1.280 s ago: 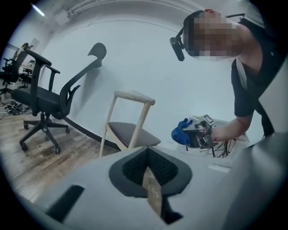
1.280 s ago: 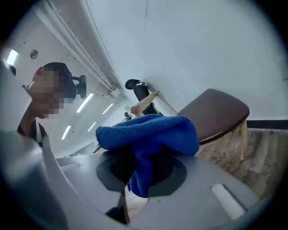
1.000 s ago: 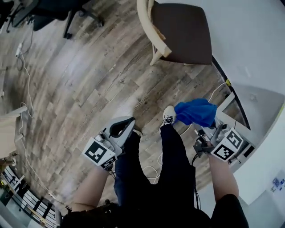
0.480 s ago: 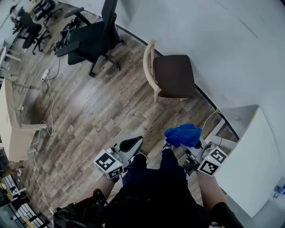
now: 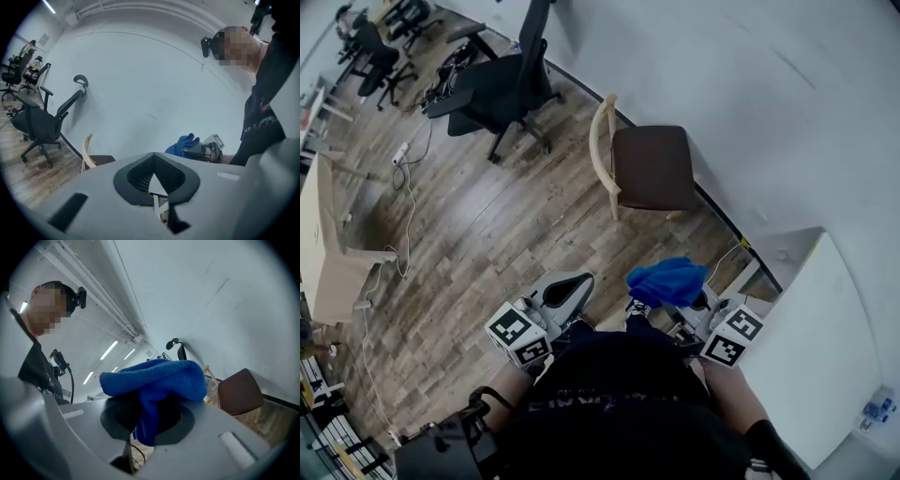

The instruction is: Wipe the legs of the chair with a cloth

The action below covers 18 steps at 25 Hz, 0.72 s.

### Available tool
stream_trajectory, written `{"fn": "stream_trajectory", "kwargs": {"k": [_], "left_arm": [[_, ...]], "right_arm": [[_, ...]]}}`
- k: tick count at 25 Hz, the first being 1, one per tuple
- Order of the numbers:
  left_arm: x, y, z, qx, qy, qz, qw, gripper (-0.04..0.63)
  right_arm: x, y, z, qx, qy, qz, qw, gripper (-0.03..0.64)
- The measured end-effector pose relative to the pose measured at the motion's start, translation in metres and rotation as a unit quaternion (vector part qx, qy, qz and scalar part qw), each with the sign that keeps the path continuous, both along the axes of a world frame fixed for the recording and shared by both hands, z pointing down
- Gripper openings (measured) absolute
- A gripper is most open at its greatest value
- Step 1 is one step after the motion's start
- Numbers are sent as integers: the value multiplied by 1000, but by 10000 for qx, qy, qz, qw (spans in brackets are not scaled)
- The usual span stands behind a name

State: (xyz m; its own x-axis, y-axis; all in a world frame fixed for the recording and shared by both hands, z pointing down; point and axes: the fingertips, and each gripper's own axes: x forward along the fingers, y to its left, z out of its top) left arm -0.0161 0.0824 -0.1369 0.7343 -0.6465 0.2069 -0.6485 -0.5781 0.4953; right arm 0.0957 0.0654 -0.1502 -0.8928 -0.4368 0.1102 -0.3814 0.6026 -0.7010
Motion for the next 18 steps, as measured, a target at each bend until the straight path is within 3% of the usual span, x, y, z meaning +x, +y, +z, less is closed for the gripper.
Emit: {"fn": "stream_trajectory", "kwargs": {"k": [10, 18], "left_arm": [[1, 16, 6, -102, 74, -850, 9963, -3], [-32, 56, -9, 68, 67, -741, 9972, -2]], "right_arm": [[-8, 5, 13, -164, 18, -870, 9961, 65], [-40, 44, -4, -75, 60, -692, 9976, 66]]}}
